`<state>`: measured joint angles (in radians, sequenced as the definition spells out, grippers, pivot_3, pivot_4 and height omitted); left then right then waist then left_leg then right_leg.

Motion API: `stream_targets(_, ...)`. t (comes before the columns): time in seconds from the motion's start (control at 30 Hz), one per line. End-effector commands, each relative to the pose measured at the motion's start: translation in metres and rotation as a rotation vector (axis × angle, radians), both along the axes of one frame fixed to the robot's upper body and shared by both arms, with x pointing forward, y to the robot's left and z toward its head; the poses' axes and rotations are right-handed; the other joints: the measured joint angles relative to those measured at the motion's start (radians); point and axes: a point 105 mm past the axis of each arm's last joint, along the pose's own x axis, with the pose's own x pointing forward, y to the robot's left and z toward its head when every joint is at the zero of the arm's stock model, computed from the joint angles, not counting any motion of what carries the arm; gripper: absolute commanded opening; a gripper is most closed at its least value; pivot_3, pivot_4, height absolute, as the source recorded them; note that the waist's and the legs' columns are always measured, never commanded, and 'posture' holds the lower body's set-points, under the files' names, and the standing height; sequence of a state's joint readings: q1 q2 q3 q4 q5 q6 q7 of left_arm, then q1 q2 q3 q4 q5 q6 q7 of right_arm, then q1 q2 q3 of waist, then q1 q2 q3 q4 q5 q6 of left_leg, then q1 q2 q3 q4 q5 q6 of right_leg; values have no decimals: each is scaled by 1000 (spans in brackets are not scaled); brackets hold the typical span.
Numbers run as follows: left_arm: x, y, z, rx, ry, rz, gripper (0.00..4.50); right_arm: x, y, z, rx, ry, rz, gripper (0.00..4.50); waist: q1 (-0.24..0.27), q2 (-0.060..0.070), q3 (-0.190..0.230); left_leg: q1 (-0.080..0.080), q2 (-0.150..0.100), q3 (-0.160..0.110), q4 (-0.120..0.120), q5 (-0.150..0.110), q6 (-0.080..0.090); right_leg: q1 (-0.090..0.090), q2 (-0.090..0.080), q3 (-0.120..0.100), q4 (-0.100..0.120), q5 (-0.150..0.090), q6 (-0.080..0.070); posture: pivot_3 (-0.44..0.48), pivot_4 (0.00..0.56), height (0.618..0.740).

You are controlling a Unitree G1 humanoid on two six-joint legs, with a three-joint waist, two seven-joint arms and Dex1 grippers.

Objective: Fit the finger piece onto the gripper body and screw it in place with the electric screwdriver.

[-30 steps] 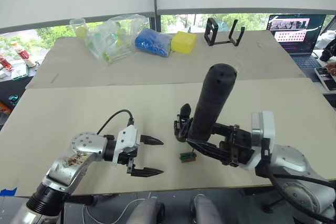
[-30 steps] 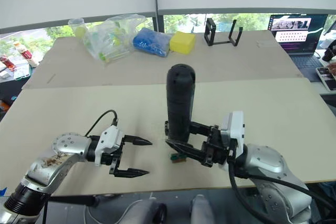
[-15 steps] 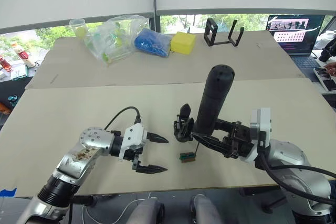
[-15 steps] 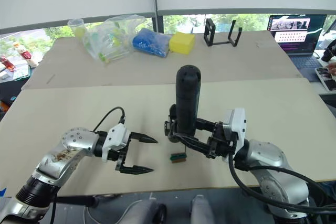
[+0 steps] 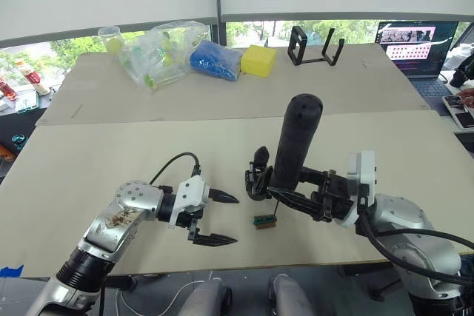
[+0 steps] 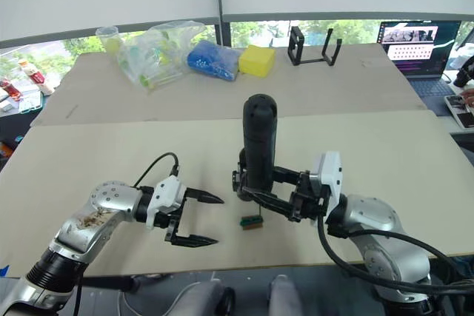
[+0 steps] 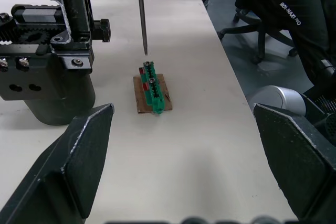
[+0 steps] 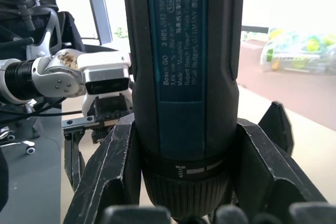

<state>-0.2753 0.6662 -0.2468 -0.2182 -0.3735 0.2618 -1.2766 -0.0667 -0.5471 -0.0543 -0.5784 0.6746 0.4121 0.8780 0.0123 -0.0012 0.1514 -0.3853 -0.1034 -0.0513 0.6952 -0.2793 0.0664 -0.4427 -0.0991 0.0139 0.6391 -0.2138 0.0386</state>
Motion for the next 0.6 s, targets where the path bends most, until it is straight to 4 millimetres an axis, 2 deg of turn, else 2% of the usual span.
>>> stream_targets(0.03, 2, -1, 6, -12, -34, -7, 4500, -5, 2, 15, 21, -92, 27, 1925, 0, 0, 0, 0, 0, 0, 0, 0, 0, 0, 0, 0, 0, 0, 0, 0, 150, 737)
stream_targets(0.6, 2, -4, 4, -21, -30, -5, 4500, -7, 0, 8, 6, -84, 30, 1925, 0, 0, 0, 0, 0, 0, 0, 0, 0, 0, 0, 0, 0, 0, 0, 0, 150, 737)
